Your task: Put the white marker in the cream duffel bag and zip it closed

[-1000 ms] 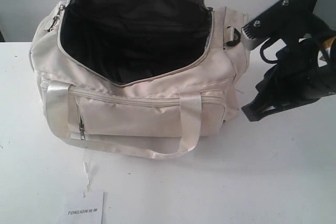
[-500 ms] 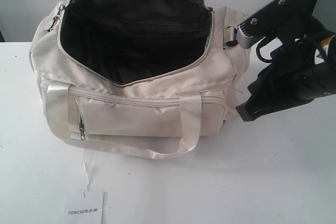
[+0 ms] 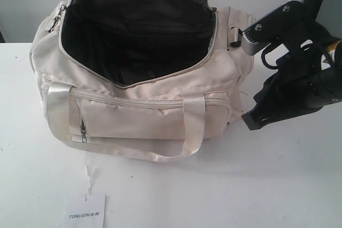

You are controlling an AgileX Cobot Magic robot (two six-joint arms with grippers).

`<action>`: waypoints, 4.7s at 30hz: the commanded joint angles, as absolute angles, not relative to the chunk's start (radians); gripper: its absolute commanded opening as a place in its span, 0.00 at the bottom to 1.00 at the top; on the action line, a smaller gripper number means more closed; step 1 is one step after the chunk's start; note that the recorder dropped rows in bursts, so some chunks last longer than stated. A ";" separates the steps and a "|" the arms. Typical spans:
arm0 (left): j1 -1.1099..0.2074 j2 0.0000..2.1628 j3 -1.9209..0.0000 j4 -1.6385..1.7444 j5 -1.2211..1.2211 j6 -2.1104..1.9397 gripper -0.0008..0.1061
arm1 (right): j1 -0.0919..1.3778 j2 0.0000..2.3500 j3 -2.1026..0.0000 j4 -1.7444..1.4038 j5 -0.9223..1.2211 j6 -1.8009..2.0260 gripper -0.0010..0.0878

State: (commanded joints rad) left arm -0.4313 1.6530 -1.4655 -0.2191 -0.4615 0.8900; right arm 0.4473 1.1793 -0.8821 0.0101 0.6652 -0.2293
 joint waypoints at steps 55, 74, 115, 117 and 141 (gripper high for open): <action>-0.346 1.395 -1.467 -0.188 0.792 0.451 0.63 | 0.463 1.179 -0.889 0.382 0.406 -0.422 0.01; 0.198 1.619 -1.468 -0.871 0.769 0.472 0.61 | 0.664 1.689 -1.509 0.669 0.577 -0.738 0.01; 0.178 2.066 -1.630 -1.197 0.775 0.623 0.27 | 0.786 2.291 -2.197 0.324 0.599 -0.751 0.44; 0.171 2.065 -1.630 -1.209 0.790 0.646 0.15 | 0.786 2.287 -2.197 0.271 0.655 -0.688 0.44; 0.176 2.024 -1.628 -1.218 0.937 0.603 0.01 | 0.801 2.330 -2.197 0.216 0.451 -0.678 0.66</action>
State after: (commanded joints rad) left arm 0.1765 2.0244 -1.6276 -1.2180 0.9372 0.6028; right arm 0.8007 2.3296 -2.1967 0.2158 0.4505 -0.6776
